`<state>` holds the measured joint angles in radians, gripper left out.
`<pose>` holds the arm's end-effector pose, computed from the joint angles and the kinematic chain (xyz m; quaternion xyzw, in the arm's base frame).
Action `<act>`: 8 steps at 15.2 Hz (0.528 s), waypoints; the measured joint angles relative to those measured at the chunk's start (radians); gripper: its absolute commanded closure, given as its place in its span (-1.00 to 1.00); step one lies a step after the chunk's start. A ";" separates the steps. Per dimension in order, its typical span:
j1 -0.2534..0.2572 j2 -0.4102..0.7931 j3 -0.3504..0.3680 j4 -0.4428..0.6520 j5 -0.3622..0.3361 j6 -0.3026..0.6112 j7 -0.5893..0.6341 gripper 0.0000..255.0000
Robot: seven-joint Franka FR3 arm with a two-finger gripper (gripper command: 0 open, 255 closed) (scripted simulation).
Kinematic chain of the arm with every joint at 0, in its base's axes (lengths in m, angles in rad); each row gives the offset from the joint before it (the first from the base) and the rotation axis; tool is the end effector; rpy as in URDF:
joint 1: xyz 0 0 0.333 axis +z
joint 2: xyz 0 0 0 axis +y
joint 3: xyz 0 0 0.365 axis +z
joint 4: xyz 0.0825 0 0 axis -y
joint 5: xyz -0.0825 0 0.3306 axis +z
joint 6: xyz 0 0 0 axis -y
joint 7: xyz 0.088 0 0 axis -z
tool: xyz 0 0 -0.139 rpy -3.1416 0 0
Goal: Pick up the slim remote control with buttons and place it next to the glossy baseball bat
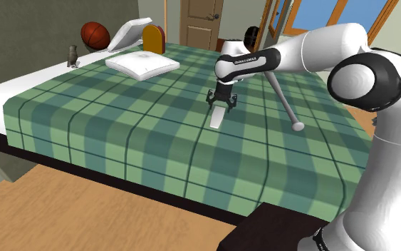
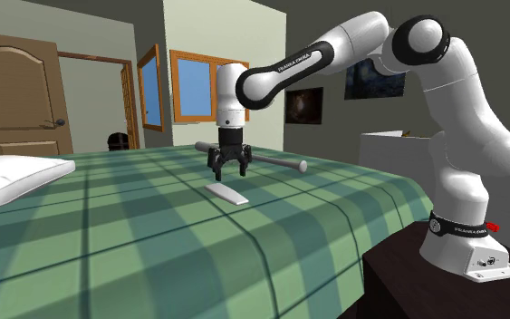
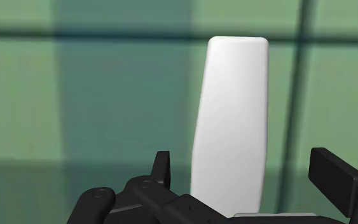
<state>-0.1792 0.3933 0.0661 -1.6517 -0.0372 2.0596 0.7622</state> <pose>0.6328 -0.0805 0.4237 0.9082 -0.4184 0.0086 0.0012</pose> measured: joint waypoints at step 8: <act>-0.009 0.113 -0.014 0.059 0.008 0.048 0.031 -1.00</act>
<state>-0.1878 0.5058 0.0519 -1.5926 -0.0291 2.1081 0.7932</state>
